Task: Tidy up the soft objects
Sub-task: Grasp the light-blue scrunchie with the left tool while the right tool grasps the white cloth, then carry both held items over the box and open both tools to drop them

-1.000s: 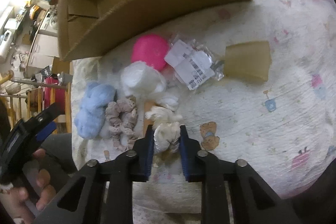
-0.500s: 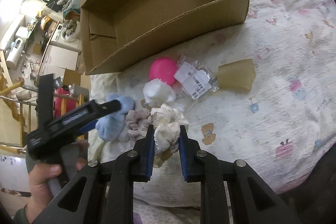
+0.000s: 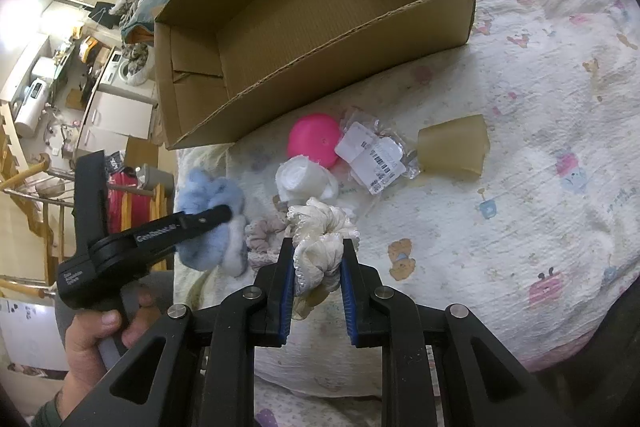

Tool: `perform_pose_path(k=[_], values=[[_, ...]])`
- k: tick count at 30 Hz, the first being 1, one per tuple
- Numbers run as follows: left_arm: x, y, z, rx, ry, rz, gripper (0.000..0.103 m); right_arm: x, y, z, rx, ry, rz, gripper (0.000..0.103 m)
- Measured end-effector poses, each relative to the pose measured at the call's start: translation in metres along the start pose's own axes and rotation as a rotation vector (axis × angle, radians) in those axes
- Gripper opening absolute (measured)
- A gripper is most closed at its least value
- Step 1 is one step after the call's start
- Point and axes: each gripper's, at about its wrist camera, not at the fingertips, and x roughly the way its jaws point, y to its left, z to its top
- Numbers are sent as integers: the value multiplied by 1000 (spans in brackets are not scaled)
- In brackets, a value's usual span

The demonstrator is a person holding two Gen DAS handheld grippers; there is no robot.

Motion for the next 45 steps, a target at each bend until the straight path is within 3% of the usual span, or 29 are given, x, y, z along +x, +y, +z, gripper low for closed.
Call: perform_pose_path(k=[4,15,25,34,45], values=[[-10,13,-3,5,-20,17,15,-4,1,0,-9,-16,3,22],[-70,10,-10,63,-162,-21,14,-37,27,9,-123,-111,-37,22],[-96,-34,22,133,-258,-49,14,-70,41,50,-214,-206,-88,22],[-97,-73,62,220,-316,-21,14,-83,36,102,-207,-279,-131,22],[-66,-99,90,298,-372,11,14,-51,26,140,-209,-270,-165,22]])
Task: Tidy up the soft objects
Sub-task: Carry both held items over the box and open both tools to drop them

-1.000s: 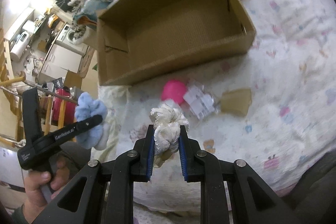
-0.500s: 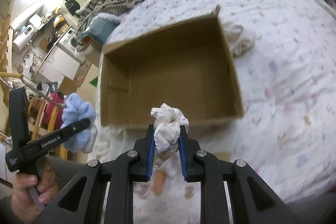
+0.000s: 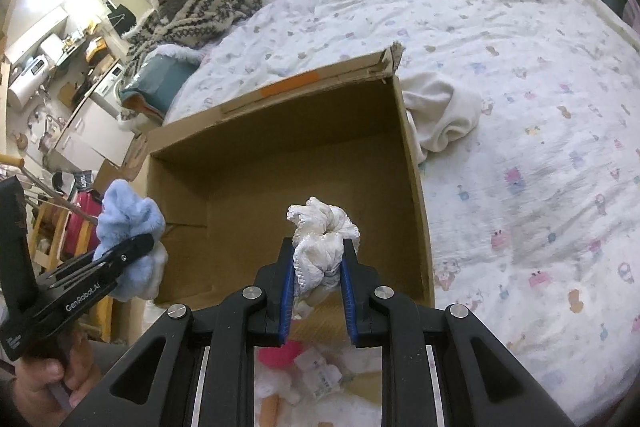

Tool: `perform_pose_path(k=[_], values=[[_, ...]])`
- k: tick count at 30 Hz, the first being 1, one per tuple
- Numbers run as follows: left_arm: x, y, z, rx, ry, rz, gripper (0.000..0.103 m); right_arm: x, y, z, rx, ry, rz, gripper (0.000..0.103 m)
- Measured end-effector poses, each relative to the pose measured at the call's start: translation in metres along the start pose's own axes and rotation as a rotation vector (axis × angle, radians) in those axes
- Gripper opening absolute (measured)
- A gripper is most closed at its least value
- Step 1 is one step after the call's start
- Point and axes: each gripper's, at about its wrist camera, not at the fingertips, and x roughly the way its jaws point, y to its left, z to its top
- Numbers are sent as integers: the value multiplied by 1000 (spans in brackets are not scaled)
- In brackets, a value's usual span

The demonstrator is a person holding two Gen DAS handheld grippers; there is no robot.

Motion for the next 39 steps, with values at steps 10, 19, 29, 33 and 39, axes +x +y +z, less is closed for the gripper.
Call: perform_pose_path(k=[10,19,29,33,39], values=[[45,-3,-6,-11,17,-46,15,29,-7,-9,-9,30,-11,22],[56,-10,-8,18,-20,-67,15,41,-15,-17,-28,68,-44,23],[62,-11,-8,12,-16,-87,16,48,-17,-13,-14,82,-26,23],[61,-10,-8,5,-22,-90,16,50,-16,-15,-16,96,-18,23],[62,-14,-11,28,-22,-81,23,50,-18,-13,3,95,-6,23]])
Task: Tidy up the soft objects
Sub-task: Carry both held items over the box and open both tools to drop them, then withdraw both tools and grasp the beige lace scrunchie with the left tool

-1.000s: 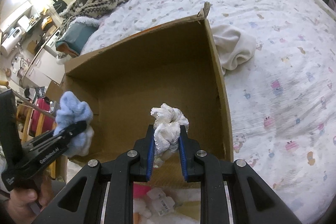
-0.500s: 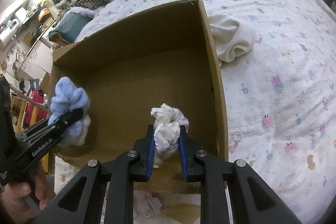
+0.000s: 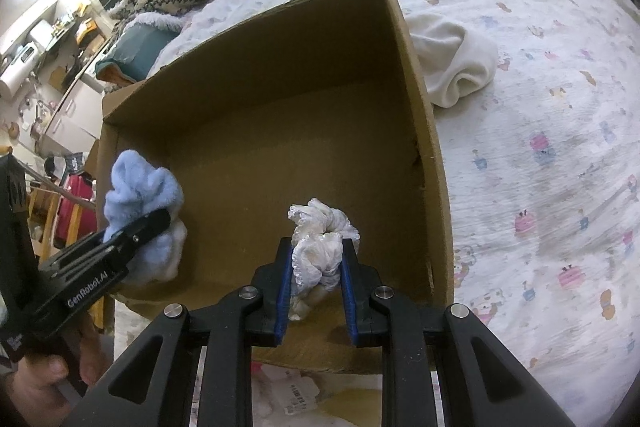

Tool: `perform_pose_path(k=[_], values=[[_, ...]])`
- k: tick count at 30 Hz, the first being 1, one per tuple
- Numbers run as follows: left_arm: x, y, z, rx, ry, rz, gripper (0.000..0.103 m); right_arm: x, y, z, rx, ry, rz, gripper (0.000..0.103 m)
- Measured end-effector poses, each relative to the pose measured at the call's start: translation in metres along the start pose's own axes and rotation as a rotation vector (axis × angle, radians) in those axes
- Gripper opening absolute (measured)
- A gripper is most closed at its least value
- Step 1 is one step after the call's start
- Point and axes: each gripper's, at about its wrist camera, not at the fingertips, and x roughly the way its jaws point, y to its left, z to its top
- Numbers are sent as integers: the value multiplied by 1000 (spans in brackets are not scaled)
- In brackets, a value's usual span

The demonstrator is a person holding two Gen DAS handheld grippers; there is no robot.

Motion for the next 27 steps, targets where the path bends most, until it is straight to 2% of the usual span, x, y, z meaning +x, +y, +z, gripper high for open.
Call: perform_pose_path(k=[5,8,10,13,15,17,18,19,27], values=[[0,-1,0,6,-1,-10,25,0,1,1,4,0,5,24],[-1,-2,1,9,-9,-2,38,1,1,2,7,0,14,27],[-4,-3,2,12,-22,1,54,1,2,1,4,0,16,28],[-7,-6,2,28,-39,10,63,1,4,3,0,0,19,32],[-7,-9,2,40,-35,9,65,1,4,3,-1,-3,21,37],[-6,-12,1,51,-22,14,68,-1,6,4,-2,-16,21,67],[-5,-13,1,57,-19,17,69,-3,6,5,-2,-30,25,71],[-5,-15,0,64,-21,22,69,-3,7,5,-3,-37,24,73],[-10,-21,0,104,-49,43,69,-5,2,6,18,-36,26,74]])
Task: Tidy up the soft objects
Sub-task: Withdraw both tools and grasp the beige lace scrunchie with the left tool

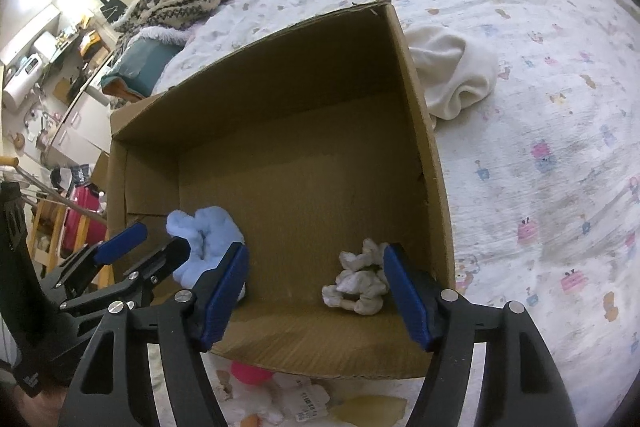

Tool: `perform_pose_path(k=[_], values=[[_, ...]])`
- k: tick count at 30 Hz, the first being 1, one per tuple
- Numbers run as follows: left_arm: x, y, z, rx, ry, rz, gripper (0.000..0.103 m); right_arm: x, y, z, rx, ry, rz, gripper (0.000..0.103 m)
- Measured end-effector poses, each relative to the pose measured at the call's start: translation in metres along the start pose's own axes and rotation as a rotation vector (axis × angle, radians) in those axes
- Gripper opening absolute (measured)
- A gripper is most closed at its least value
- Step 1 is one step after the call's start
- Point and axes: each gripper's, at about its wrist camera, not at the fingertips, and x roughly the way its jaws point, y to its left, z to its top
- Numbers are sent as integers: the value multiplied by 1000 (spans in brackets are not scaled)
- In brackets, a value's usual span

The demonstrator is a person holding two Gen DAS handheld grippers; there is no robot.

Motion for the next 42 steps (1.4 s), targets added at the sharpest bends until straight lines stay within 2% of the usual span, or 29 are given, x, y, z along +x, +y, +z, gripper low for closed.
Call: perform_pose_path(k=[5,10,12,15,17,20,30,42], values=[[-11,3,-2,-1,-8,14,69,-6,-5,-1,22,-7,8,74],[-33,13,-8,-45,-24,6,69,-19,-4,-7,30,-31,0,74],[-38,12,-10,-23,-24,3,69,-28,-5,-10,34,-39,7,74],[-46,9,-11,24,-29,53,69,-42,-9,-16,50,-52,10,74],[-54,15,-15,-6,-48,59,69,-50,-10,-19,56,-56,6,74],[-60,24,-25,-46,-26,37,70,-59,-14,-28,64,-57,0,74],[-72,49,-66,-160,36,48,70,-75,-17,-59,109,-60,-19,74],[-73,56,-104,-211,109,76,70,-78,-13,-90,126,-50,-61,74]])
